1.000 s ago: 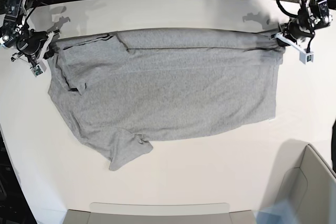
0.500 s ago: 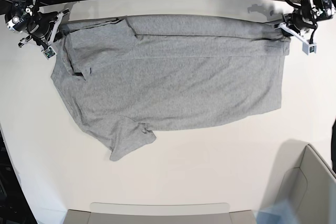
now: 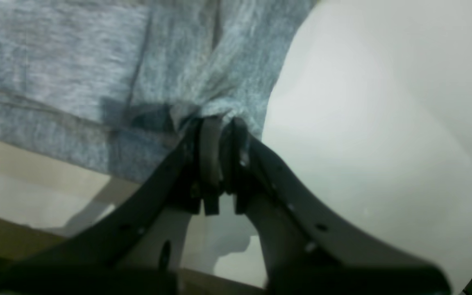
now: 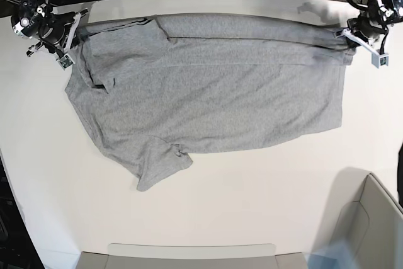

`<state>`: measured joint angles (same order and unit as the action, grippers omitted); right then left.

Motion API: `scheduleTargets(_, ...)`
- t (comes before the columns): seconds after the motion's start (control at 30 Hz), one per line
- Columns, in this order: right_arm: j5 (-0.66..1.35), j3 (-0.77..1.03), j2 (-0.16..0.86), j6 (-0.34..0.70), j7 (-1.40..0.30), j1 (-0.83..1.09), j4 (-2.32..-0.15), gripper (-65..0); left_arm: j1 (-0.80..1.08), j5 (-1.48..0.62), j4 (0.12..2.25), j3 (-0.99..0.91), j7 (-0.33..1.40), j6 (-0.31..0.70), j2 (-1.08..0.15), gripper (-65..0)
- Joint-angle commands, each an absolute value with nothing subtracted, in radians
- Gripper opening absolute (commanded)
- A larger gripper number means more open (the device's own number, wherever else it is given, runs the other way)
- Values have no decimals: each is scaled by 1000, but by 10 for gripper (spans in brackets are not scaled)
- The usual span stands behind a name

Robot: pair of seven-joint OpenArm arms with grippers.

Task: Fold the T-shirt properly
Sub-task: 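Drag the held edge back toward the collar with both grippers, then release the edge and move both grippers along the shirt sides toward the hem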

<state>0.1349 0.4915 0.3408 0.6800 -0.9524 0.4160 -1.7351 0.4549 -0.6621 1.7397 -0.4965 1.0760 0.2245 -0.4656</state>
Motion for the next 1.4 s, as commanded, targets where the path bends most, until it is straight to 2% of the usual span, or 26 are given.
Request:
scheduleTargets(0.0, 139, 490, 346, 698, -989, 429, -1748, -644, 458, -657, 1767, -518, 1063, 217, -484, -552)
scheduleTargets(0.07, 139, 490, 346, 698, -1021, 429, -1767, -585, 458, -657, 1790, -519, 1063, 217, -484, -487)
scheduleTargets(0.17, 139, 490, 348, 698, -1069, 429, -1814, -523, 458, -656, 1796, -521, 1087, 217, -486, -492)
scheduleTargets(0.3, 137, 493, 348, 698, -1118, 429, -1867, -477, 463, -653, 1801, -522, 1113, 217, -486, -507)
scheduleTargets(0.53, 136, 570, 346, 698, -1130, 427, -1926, -473, 495, -653, 1801, -529, 1113, 216, -486, -507)
scheduleTargets(0.67, 136, 615, 346, 698, -1130, 418, -1962, -473, 495, -653, 1831, -619, 1113, 216, -467, -507)
scheduleTargets(0.9, 136, 607, 346, 698, -1129, 257, -1977, -473, 481, -659, 1879, -668, 1113, 216, -461, -507)
scheduleTargets(1.1, 134, 524, 312, 698, -1130, 28, -1977, -473, 331, -661, 1903, -596, 1113, 217, -440, -507)
scheduleTargets(1.37, 137, 344, 291, 698, -1121, -124, -1945, -474, 143, -654, 1903, -418, 1113, 217, -437, -507)
